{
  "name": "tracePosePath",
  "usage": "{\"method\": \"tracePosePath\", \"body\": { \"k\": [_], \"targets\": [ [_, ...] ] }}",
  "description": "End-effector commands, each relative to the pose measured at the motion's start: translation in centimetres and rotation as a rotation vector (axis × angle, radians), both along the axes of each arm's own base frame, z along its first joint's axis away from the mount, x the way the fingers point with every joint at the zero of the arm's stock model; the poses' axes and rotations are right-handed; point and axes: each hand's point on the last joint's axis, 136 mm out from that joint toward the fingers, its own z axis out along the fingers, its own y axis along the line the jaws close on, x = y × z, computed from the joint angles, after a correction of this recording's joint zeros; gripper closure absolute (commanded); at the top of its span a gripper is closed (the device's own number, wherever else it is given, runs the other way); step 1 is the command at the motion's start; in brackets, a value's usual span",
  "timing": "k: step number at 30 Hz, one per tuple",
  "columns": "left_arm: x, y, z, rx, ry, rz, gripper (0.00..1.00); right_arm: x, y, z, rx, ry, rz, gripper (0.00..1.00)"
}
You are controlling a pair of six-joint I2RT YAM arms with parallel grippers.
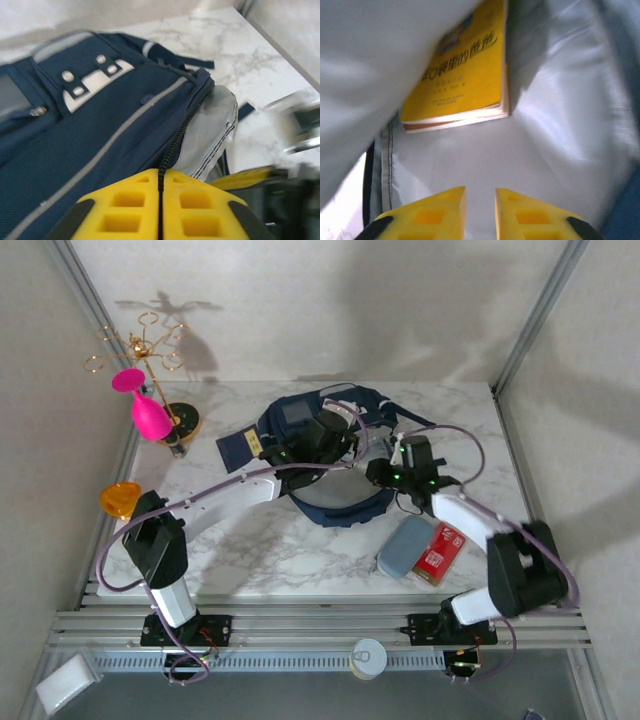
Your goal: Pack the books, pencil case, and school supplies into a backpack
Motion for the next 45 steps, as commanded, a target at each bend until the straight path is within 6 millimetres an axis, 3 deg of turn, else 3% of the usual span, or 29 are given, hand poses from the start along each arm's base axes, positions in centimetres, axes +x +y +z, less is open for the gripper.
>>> {"method": "tracePosePath", "body": {
  "k": [1,5,9,13,18,25,28,31,34,40,45],
  "targets": [
    [-1.2,-0.7,0.2,-0.114,0.069,-0.049,0.79,-2.0,-3.8,1.5,-0.097,-0.001,-0.127,0.73],
    [-3.2,0.7,-0.7,-0.203,0.107,-0.050,0.56,-2.9,-3.9,5.0,-0.087,-0.062,-0.112,0.67],
    [-4.4,5.3,0.0,-0.288,0.106,0.035,0.41,-2.9,-0.3,6.6,-0.037,-0.063,0.008,0.63],
    [-4.0,13.3,-2.0,-0.313,0.137,0.241,0.30,-2.3,4.7,6.1,-0.056,-0.046,0.118,0.61],
    [-3.6,22.9,-7.7,-0.250,0.262,0.529,0.25,-1.0,12.0,5.1,-0.089,-0.037,0.227,0.58],
    [-2.3,29.9,-13.5,-0.330,0.405,0.701,0.22,1.1,21.8,2.8,-0.122,0.002,0.313,0.59],
    [-1.1,31.1,-15.3,-0.388,0.452,0.723,0.24,2.0,24.8,1.0,-0.173,-0.002,0.321,0.60],
    [0.3,30.8,-16.4,-0.443,0.492,0.696,0.28,3.5,26.7,-1.7,-0.212,0.030,0.324,0.63],
    [1.7,30.6,-17.0,-0.452,0.496,0.679,0.31,4.7,27.3,-3.7,-0.245,0.043,0.325,0.66],
    [2.9,31.4,-18.9,-0.499,0.535,0.702,0.35,6.4,29.2,-5.6,-0.239,0.037,0.356,0.67],
    [3.7,30.6,-19.4,-0.521,0.546,0.650,0.36,7.5,28.4,-9.4,-0.306,0.094,0.334,0.70]
  ]
}}
